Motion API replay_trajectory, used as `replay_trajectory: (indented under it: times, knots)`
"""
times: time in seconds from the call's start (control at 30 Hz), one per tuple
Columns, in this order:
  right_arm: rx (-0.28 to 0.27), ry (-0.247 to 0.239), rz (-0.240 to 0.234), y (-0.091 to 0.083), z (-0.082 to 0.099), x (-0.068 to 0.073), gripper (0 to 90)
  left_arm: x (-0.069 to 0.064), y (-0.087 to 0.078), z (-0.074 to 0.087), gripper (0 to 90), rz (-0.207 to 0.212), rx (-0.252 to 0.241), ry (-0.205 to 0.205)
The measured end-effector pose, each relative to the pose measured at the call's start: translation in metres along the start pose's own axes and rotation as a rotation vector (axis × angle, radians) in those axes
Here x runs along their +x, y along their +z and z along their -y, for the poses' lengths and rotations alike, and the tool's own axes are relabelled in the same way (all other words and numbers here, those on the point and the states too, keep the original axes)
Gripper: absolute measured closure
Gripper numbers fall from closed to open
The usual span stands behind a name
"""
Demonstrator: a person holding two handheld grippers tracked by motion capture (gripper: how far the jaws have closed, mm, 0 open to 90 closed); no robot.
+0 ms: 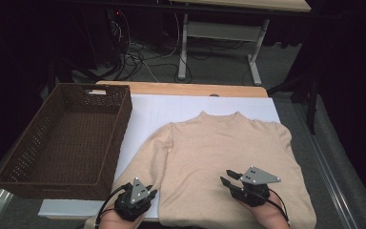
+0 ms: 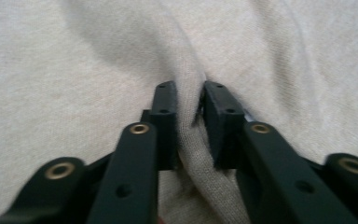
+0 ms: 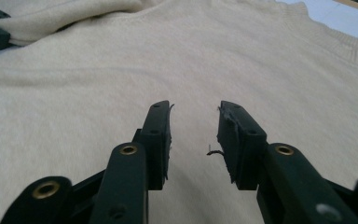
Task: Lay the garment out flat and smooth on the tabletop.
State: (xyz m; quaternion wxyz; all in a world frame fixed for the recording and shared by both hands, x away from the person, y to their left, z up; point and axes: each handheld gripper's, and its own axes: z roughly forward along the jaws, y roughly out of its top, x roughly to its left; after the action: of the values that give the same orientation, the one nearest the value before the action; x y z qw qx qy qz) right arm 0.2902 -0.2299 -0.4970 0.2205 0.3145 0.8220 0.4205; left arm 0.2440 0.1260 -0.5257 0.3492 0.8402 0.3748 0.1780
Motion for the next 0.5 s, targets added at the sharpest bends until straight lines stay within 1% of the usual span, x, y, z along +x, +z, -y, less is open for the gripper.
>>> replay_trajectory:
  times: [0.07,0.1,0.17,0.3,0.4,0.43,0.47,0.5]
  knots:
    - [-0.008,-0.01,-0.003,0.007,-0.009,0.003,69.2,0.0,-0.002,0.0,75.5,-0.005,-0.01,-0.008]
    - [-0.012,-0.023,-0.007,0.014,-0.017,0.007,69.9,0.001,-0.004,0.0,75.6,-0.006,-0.019,-0.018]
    - [-0.016,-0.03,-0.02,0.024,-0.026,0.011,70.9,0.004,-0.008,0.0,75.5,-0.011,-0.047,-0.041]
    - [-0.014,-0.035,-0.059,0.046,-0.043,0.018,72.3,0.007,-0.007,0.001,75.4,-0.004,-0.057,-0.054]
    - [-0.002,-0.044,-0.085,0.067,-0.056,0.023,73.0,0.007,-0.005,0.001,75.4,0.0,-0.062,-0.058]
    - [-0.002,-0.044,-0.085,0.067,-0.056,0.023,73.0,0.007,-0.005,0.001,75.4,0.0,-0.062,-0.058]
    - [0.011,-0.052,-0.102,0.081,-0.063,0.029,73.7,0.007,-0.005,0.001,75.4,0.001,-0.064,-0.055]
    - [0.016,-0.059,-0.11,0.088,-0.066,0.032,73.9,0.008,-0.005,0.001,75.4,0.003,-0.067,-0.056]
